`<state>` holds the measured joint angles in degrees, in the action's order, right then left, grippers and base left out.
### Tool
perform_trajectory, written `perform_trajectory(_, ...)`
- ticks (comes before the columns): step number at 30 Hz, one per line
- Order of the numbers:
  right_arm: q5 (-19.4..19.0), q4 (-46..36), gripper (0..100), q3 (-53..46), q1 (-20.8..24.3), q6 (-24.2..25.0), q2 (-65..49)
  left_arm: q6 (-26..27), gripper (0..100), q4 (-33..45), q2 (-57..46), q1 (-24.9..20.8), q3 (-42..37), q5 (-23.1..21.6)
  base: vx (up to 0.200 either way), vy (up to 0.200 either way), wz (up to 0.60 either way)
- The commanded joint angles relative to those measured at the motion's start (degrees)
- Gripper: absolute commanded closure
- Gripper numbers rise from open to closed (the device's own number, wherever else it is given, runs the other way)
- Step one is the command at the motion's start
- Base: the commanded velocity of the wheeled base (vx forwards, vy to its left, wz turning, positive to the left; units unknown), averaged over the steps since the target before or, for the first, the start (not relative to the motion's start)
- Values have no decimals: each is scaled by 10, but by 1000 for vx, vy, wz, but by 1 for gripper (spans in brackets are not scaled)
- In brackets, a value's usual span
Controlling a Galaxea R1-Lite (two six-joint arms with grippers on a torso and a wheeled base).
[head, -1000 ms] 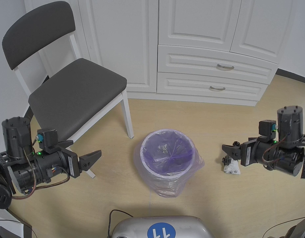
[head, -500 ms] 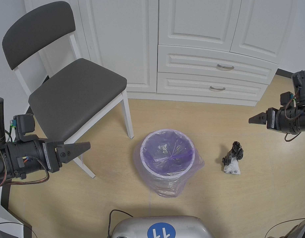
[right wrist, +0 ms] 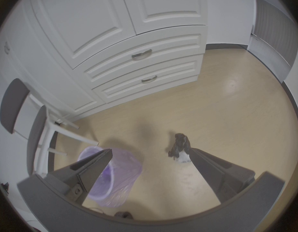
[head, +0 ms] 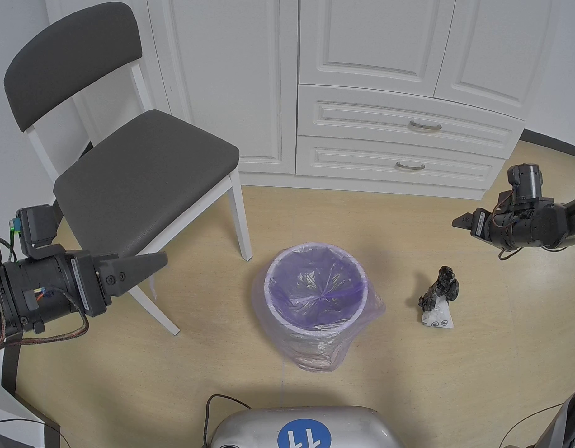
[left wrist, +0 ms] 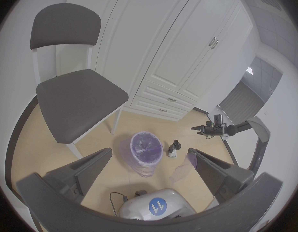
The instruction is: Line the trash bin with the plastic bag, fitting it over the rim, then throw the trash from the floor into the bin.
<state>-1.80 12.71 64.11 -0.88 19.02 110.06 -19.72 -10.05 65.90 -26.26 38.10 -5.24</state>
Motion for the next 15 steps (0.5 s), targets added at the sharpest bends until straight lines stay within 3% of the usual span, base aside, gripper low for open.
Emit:
perform_trajectory(1,0,79,0,-7,-36,-3,132,7,0,-46,20,7,-29,19,0,0,0)
perform_trajectory(8,0,192,0,-3,-55,-9,235,65,0,-55,11,31,-42,47,0,0,0)
perform_trajectory(15,0,215,0,37,-69,-12,310,68,0,-57,6,42,-39,47,0,0,0)
